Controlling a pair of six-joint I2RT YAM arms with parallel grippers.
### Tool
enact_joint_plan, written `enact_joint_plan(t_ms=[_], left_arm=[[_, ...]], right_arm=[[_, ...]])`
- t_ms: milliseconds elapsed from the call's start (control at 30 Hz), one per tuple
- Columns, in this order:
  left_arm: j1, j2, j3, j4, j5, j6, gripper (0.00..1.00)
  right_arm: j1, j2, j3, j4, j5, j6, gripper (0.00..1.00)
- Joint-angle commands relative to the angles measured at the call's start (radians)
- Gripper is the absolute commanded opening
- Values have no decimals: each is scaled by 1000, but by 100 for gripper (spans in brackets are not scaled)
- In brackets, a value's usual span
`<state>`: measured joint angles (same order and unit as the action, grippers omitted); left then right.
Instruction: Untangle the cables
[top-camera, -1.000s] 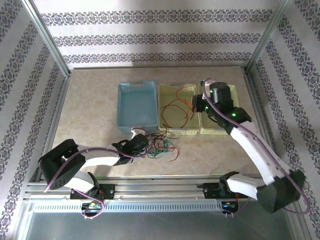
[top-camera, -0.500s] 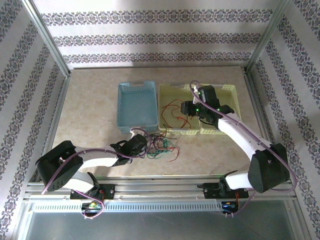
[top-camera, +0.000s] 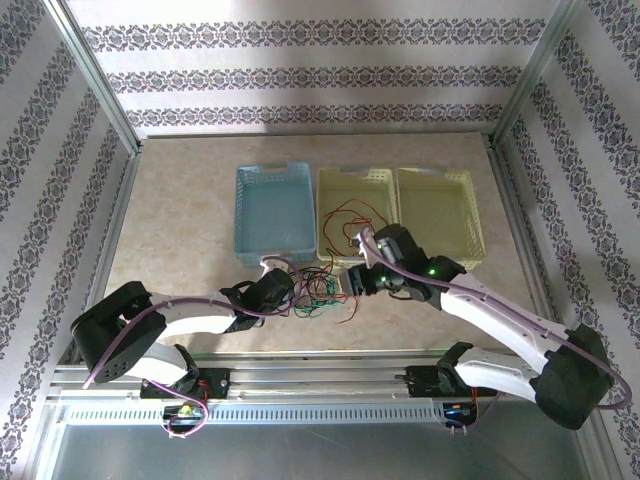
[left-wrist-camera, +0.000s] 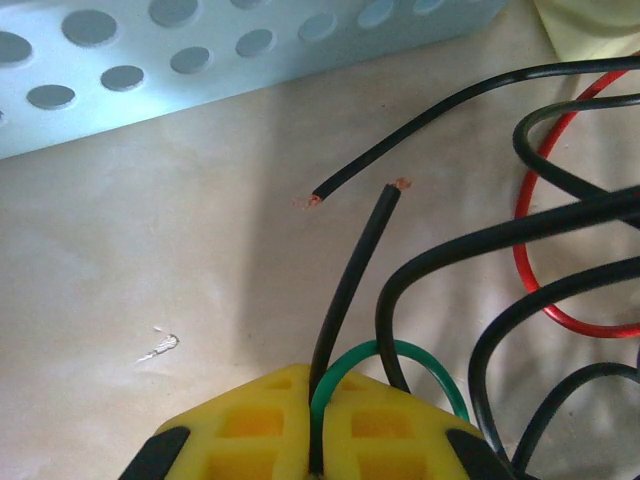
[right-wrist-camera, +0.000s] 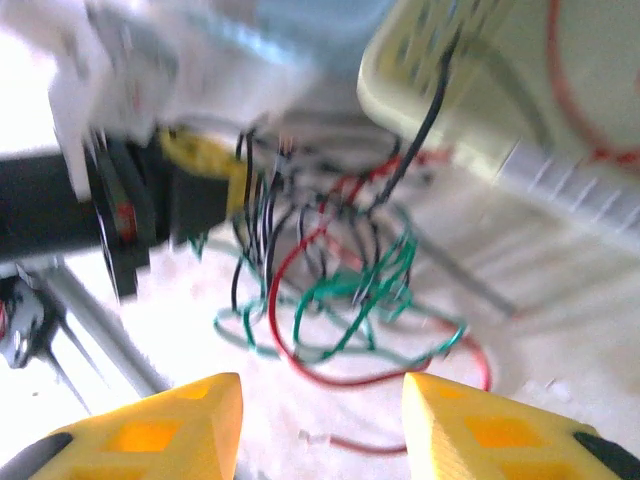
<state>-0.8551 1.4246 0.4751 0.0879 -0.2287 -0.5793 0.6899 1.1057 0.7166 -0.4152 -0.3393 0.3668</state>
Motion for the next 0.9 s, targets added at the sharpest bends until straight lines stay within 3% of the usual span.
enact_joint_plan(t_ms=[0,367,533,667,767,867], left_arm=[[8,19,-6,-33,12,12,0],[8,34,7,-43,9,4,0],[8,27,7,-50,4,-1,0],[8,31,10,-46,10,3,0],[8,36,14,-46,14,7,0],[8,35,14,-48,14,7,0]], right_arm=[[36,20,-22,-25,-70,-18,46],[114,197,55,-40,84,-108,53],[156,264,111,-84,211,-160,54],[173,309,131,-83,214,-178,53],[183,334,145,-73,216,-187,47],[182,335,156,-74,225,-189,25]])
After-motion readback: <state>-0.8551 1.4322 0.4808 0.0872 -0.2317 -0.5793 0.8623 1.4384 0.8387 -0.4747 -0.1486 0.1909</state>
